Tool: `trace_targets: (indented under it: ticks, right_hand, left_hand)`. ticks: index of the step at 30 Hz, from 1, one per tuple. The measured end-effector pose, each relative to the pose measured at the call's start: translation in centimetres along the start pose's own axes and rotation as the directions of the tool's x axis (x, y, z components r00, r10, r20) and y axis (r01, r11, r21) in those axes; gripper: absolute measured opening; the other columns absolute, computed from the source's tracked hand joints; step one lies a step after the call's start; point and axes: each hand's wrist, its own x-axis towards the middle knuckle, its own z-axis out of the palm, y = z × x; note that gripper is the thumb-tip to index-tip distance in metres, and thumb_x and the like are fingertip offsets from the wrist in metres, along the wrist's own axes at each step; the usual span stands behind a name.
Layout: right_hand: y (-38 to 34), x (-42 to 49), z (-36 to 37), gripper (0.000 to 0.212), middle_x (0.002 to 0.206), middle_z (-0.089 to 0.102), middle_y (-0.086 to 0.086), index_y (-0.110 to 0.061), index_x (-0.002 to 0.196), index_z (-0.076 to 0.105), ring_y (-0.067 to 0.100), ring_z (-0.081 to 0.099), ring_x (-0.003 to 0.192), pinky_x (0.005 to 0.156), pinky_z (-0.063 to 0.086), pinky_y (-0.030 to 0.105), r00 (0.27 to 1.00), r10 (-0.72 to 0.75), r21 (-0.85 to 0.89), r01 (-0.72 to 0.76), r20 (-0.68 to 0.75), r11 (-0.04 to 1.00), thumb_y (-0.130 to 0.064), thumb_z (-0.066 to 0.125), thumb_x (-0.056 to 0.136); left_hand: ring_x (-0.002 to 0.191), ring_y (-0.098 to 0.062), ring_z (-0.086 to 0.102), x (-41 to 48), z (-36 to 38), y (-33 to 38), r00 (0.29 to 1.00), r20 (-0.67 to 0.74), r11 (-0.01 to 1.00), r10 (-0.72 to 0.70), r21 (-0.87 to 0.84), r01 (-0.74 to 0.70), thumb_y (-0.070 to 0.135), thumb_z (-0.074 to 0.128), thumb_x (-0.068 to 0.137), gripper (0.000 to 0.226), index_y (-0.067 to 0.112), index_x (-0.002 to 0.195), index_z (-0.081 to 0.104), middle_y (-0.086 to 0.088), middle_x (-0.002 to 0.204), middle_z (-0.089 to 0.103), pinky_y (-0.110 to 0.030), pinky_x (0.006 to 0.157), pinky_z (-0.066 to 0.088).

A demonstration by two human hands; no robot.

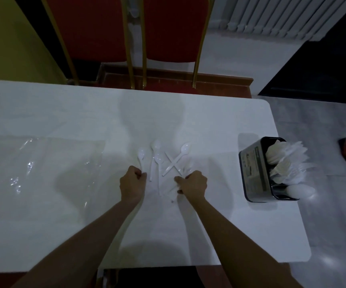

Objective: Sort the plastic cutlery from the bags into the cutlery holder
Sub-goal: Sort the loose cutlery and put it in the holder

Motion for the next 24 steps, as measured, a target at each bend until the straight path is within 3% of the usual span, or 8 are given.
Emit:
trace_targets:
  ticks: [2,6,9,12,16,21,24]
  right_hand:
    - [-0.1,0.3,0.4,0.035,0.077,0.07,0.013,0.004,0.086,0.064,0.024,0.069,0.057,0.059,0.059,0.033,1.0,0.011,-0.024,-0.011,-0.012,1.0,-0.026,0.078,0.073]
    - [0.2,1.1,-0.1,0.027,0.076,0.07,0.016,0.005,0.083,0.064,0.029,0.07,0.065,0.065,0.06,0.043,0.999,0.017,-0.023,-0.018,-0.028,1.0,-0.02,0.07,0.077]
    - [-0.6,1.8,-0.8,0.025,0.077,0.068,0.017,-0.01,0.066,0.053,0.031,0.069,0.07,0.069,0.059,0.045,0.996,-0.079,-0.063,0.076,-0.044,0.995,-0.024,0.067,0.081]
    - [-1.9,2.9,-1.1,0.02,0.08,0.069,0.014,-0.014,0.07,0.05,0.03,0.07,0.074,0.074,0.058,0.044,0.993,-0.115,-0.067,0.112,-0.037,0.991,-0.022,0.066,0.081]
    - [-3.7,4.4,-0.4,0.023,0.086,0.072,0.015,0.002,0.091,0.065,0.026,0.07,0.076,0.076,0.059,0.036,0.998,-0.059,0.011,0.059,-0.02,0.998,-0.017,0.07,0.079]
    - [-4.9,4.5,0.4,0.034,0.07,0.061,0.005,-0.01,0.066,0.054,0.02,0.062,0.077,0.062,0.046,0.025,0.999,-0.037,-0.023,0.036,-0.032,0.999,-0.031,0.08,0.073]
    - [-5.1,5.3,0.0,0.035,0.082,0.069,0.011,0.0,0.086,0.068,0.024,0.067,0.086,0.066,0.046,0.023,0.999,-0.007,-0.049,0.01,0.044,0.999,-0.03,0.08,0.073]
  left_hand:
    - [0.082,-0.028,0.064,0.4,-0.2,0.0,1.0,-0.005,1.0,-0.004,-0.018,0.004,0.015,0.062,0.085,0.013,0.005,0.094,0.061,-0.01,0.086,0.069,-0.031,0.073,0.047]
    - [0.078,-0.019,0.06,1.4,0.3,1.3,0.999,0.025,1.0,0.028,0.004,-0.028,0.014,0.065,0.084,0.016,0.004,0.096,0.064,-0.008,0.09,0.069,-0.025,0.069,0.042]
    - [0.083,-0.024,0.063,2.1,1.0,2.2,0.998,0.055,0.996,0.026,0.079,-0.03,0.022,0.071,0.08,0.021,0.005,0.091,0.063,-0.01,0.089,0.069,-0.028,0.068,0.042]
    - [0.083,-0.026,0.063,2.4,1.2,2.6,0.994,0.099,0.977,0.036,0.205,-0.056,0.027,0.073,0.078,0.026,0.005,0.086,0.061,-0.009,0.086,0.066,-0.028,0.064,0.041]
    - [0.079,-0.027,0.065,2.3,0.4,2.5,0.987,0.159,0.955,0.007,0.291,-0.053,0.023,0.067,0.078,0.02,0.005,0.076,0.06,-0.009,0.075,0.062,-0.026,0.058,0.038]
    - [0.068,-0.022,0.06,1.8,-1.2,0.7,0.982,0.171,0.947,-0.078,0.32,0.019,0.023,0.069,0.075,0.022,0.001,0.08,0.066,-0.008,0.073,0.063,-0.025,0.06,0.041]
    - [0.073,-0.025,0.066,1.8,-1.7,-0.2,0.981,0.187,0.976,-0.053,0.216,0.011,0.019,0.068,0.077,0.019,0.001,0.083,0.066,-0.009,0.078,0.068,-0.027,0.061,0.048]
